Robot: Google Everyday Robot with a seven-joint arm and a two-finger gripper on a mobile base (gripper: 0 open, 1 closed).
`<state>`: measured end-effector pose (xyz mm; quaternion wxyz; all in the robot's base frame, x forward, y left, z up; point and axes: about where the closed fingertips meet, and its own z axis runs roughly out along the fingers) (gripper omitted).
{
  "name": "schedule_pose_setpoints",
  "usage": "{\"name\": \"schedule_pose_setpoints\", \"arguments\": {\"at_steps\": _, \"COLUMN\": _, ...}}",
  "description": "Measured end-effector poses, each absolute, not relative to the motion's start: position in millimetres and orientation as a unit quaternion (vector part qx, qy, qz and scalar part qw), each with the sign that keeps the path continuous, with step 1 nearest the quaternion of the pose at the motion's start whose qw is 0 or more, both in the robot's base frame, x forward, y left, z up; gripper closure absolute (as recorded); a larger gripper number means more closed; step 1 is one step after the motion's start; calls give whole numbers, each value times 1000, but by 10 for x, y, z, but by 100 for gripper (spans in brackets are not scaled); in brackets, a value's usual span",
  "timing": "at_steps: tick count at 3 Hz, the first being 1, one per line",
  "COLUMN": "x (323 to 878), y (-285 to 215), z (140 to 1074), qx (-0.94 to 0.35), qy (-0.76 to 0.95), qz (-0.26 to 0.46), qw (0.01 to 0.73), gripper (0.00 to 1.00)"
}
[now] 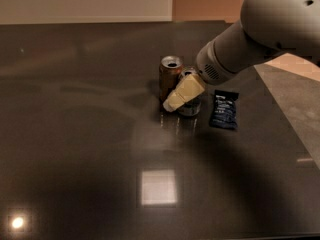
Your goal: Move 7up can near orange can
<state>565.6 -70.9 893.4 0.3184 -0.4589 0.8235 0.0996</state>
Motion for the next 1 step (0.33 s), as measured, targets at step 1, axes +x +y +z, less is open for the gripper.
{"name": "schedule_pose_setpoints", "arguments": {"at_steps": 1, "x": 5656, "y": -709, "z": 8934, "qx": -459, "qy": 823, "qz": 100, "qw": 318, "gripper": 0}}
